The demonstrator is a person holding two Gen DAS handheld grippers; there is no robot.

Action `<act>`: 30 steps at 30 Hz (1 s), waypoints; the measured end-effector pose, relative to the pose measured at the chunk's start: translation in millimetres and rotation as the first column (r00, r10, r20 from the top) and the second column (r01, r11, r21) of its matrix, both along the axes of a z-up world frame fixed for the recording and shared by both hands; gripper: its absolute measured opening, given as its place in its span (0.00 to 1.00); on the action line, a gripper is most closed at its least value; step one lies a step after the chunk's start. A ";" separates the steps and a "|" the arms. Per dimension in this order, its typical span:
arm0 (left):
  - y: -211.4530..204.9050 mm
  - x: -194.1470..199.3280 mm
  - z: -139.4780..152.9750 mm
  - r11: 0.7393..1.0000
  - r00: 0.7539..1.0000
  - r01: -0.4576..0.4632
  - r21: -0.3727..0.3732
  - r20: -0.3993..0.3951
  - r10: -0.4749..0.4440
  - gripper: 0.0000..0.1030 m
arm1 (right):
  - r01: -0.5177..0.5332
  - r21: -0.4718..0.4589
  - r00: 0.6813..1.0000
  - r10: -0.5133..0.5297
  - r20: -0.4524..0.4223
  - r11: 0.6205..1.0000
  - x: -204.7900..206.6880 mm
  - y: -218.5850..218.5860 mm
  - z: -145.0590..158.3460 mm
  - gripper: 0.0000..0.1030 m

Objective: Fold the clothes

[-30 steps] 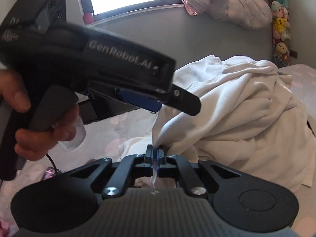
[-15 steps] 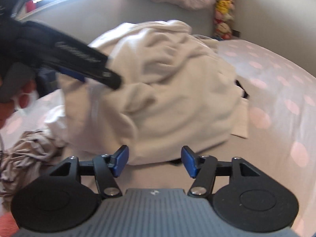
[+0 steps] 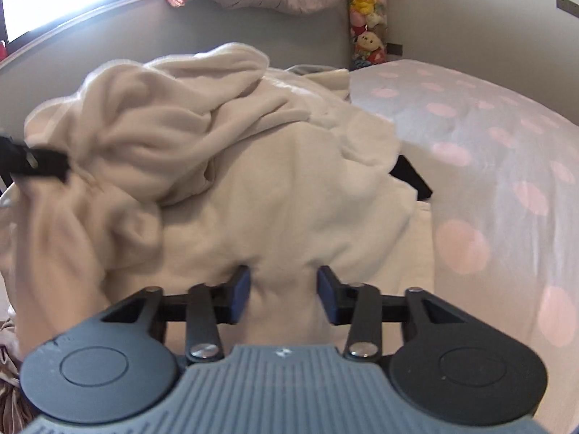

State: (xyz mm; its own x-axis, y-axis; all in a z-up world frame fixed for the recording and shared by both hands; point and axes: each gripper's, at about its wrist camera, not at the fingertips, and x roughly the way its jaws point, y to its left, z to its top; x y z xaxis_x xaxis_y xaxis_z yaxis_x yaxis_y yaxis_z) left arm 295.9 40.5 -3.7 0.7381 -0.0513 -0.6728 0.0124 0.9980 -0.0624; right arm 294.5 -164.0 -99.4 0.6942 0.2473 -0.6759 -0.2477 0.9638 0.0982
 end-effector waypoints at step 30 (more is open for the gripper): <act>54.4 -105.6 178.7 0.916 0.772 -0.373 0.145 0.596 0.220 0.00 | 0.121 -0.084 0.888 -0.070 0.454 0.989 -96.6 -73.8 205.9 0.05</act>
